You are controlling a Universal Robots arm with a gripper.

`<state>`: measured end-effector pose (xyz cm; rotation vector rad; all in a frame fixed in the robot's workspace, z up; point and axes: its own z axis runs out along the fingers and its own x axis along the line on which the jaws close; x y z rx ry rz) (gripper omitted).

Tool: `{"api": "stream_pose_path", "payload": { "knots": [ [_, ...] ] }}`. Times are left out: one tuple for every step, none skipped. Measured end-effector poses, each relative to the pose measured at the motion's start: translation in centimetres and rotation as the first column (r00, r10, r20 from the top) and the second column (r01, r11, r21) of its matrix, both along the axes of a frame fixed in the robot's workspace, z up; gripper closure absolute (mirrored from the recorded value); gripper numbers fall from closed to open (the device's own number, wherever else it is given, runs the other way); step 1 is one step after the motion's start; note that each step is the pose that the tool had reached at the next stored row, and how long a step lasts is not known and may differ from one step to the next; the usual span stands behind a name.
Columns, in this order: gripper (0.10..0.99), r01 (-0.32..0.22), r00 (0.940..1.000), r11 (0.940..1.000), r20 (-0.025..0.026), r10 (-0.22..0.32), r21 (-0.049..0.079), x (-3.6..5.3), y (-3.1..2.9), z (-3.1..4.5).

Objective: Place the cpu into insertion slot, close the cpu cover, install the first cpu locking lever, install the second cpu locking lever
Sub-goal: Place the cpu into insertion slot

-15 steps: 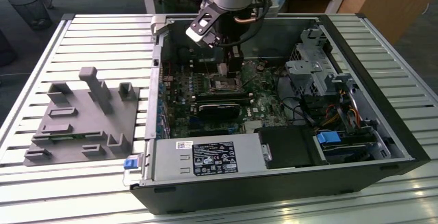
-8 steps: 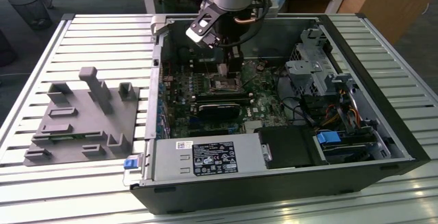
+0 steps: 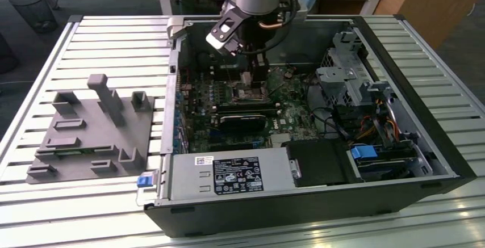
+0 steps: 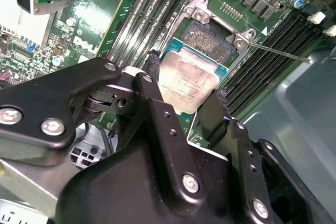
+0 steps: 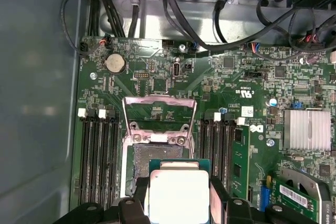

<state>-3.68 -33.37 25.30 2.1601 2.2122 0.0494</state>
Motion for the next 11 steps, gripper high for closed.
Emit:
{"api": "stream_pose_path", "payload": {
  "knots": [
    [0.545, 0.001, 1.0000, 1.0000, 0.0001, -0.001, 0.000, 0.00, 0.06, -0.18],
    [0.545, 0.002, 1.0000, 1.0000, 0.0000, -0.002, 0.000, 0.00, 0.10, -0.36],
    [0.545, 0.002, 1.0000, 1.0000, 0.0000, -0.002, 0.000, 0.01, 0.13, -0.54],
    [0.545, 0.002, 1.0000, 1.0000, 0.0000, -0.002, 0.000, 0.01, 0.14, -0.71],
    [0.545, 0.002, 1.0000, 1.0000, 0.0000, -0.002, 0.000, 0.00, 0.16, -0.89],
    [0.545, 0.002, 1.0000, 1.0000, 0.0000, -0.002, 0.000, 0.00, 0.17, -1.07],
    [0.545, 0.002, 1.0000, 1.0000, 0.0000, -0.002, 0.000, 0.00, 0.18, -1.25],
    [0.545, 0.002, 1.0000, 1.0000, 0.0000, -0.002, 0.000, 0.01, 0.19, -1.45],
    [0.545, 0.002, 1.0000, 1.0000, 0.0001, -0.002, 0.000, 0.01, 0.19, -1.64],
    [0.545, 0.002, 1.0000, 1.0000, 0.0001, -0.002, 0.000, 0.00, 0.20, -1.82],
    [0.545, 0.002, 1.0000, 1.0000, 0.0000, -0.002, 0.000, 0.00, 0.21, -1.99]
  ]
}}
